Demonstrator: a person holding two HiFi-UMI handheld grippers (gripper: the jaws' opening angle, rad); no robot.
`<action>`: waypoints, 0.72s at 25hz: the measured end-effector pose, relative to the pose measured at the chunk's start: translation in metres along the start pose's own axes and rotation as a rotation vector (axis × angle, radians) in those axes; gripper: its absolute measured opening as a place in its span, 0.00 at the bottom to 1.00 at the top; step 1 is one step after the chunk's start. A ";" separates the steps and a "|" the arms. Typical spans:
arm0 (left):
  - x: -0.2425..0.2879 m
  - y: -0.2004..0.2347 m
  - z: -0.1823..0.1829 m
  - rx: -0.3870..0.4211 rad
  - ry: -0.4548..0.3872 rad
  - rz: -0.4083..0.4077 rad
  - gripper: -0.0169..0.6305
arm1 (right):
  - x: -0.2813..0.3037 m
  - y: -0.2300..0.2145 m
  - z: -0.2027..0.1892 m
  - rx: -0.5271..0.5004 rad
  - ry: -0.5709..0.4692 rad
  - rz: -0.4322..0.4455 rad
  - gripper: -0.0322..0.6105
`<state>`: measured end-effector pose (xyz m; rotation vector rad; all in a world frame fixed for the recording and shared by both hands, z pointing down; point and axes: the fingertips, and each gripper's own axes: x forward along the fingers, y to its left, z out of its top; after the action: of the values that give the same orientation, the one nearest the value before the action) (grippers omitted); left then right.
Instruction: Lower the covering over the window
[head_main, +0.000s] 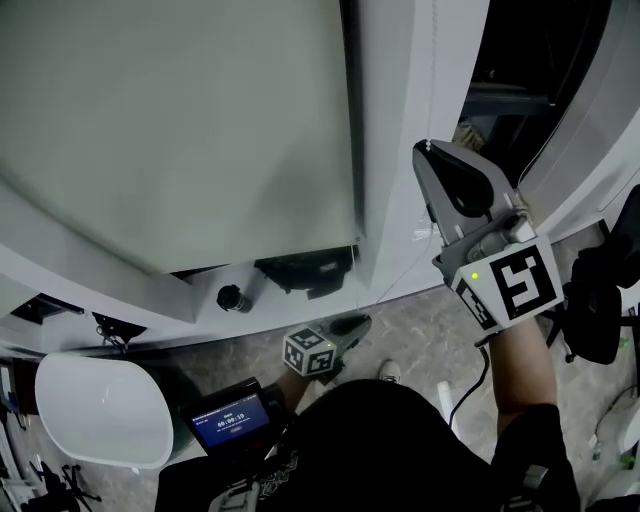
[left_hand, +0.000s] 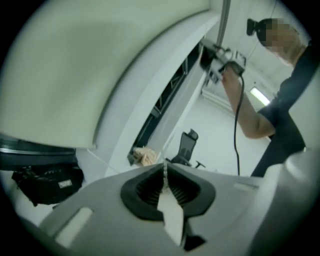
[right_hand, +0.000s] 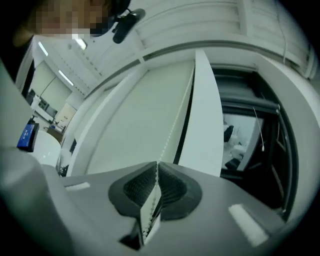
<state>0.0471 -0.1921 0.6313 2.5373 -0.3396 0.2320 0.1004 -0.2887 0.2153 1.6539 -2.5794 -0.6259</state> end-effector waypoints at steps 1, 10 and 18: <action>-0.010 0.004 0.022 0.003 -0.080 0.029 0.05 | -0.001 -0.003 -0.015 0.038 0.027 0.003 0.07; -0.089 0.002 0.160 0.188 -0.474 0.227 0.02 | -0.013 0.049 -0.153 0.162 0.269 0.089 0.07; -0.109 0.009 0.160 0.143 -0.526 0.246 0.02 | -0.050 0.065 -0.211 0.286 0.360 0.075 0.07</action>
<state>-0.0445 -0.2675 0.4776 2.6645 -0.8657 -0.3423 0.1134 -0.2893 0.4413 1.5518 -2.5299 0.0508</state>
